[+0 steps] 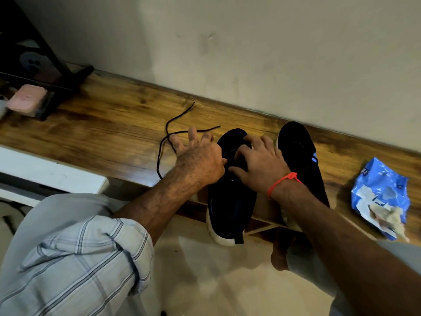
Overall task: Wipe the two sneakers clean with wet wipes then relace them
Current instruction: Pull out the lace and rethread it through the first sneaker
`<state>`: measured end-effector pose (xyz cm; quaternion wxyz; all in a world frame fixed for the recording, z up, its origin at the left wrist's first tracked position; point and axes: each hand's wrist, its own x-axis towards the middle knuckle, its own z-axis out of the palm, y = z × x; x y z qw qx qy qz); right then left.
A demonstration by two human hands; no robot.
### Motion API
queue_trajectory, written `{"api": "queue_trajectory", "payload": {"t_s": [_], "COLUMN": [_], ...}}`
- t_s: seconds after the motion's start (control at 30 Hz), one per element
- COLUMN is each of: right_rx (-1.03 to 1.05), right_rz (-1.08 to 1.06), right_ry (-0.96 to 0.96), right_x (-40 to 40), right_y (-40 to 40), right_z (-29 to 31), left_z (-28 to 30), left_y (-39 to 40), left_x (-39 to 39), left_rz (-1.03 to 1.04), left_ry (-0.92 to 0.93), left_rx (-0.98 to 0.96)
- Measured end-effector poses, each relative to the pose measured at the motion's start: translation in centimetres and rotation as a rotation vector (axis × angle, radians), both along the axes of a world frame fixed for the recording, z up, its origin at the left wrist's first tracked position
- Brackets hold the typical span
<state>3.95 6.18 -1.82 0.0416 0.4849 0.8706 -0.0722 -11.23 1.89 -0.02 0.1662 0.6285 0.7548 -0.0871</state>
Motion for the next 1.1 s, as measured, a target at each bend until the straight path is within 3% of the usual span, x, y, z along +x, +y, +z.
{"api": "queue_trajectory", "payload": {"t_s": [0.07, 0.13, 0.2, 0.27, 0.33, 0.4, 0.5, 0.57, 0.63, 0.77, 0.83, 0.9, 1.03, 1.1], "right_rx": [-0.052, -0.132, -0.229, -0.171, 0.008, 0.03, -0.055, 0.02, 0.08, 0.08, 0.141, 0.109, 0.011, 0.048], "right_rz": [0.041, 0.032, -0.198, -0.428, -0.397, -0.238, -0.066, 0.045, 0.062, -0.281, -0.331, -0.252, 0.032, 0.094], "right_ry": [-0.057, 0.138, 0.431, 0.541, 0.507, 0.477, 0.142, -0.016, -0.011, 0.227, 0.294, 0.278, -0.039, -0.077], "right_x": [-0.7, -0.6, 0.7, 2.7, 3.9, 3.4, 0.9, -0.5, -0.5, 3.6, 5.0, 4.1, 0.0, -0.8], "right_y": [-0.1, 0.6, 2.1, 3.7, 4.4, 4.0, 1.4, 0.3, 0.7, 5.0, 5.7, 4.6, 0.7, 0.5], "right_z": [-0.4, -0.3, 0.9, 2.2, 2.4, 2.0, 0.4, -0.4, -0.2, 2.2, 2.7, 2.3, 0.3, 0.1], "left_z": [0.0, 0.1, 0.1, 0.1, 0.1, 0.1, -0.1, -0.1, -0.1, 0.0, 0.0, 0.1, 0.0, 0.0], "left_y": [0.0, 0.0, 0.0, 0.0, 0.1, 0.2, 0.3, 0.3, 0.3, 0.3, 0.3, 0.4, 0.3, 0.2], "left_x": [0.0, -0.1, -0.2, -0.3, -0.4, -0.3, -0.2, -0.3, -0.5, -0.6, -0.5, -0.5, -0.4, -0.5], "left_rz": [-0.004, -0.003, 0.0, -0.001, -0.008, -0.012, -0.021, -0.021, -0.008, 0.001, -0.005, -0.011, -0.017, -0.01], "left_ry": [0.034, 0.06, 0.064, 0.055, 0.06, 0.06, 0.051, 0.049, 0.047, 0.044, 0.043, 0.041, 0.05, 0.046], "left_rx": [-0.007, -0.013, -0.007, -0.003, 0.002, 0.002, -0.005, -0.007, -0.016, -0.016, -0.014, -0.014, -0.017, -0.031]}}
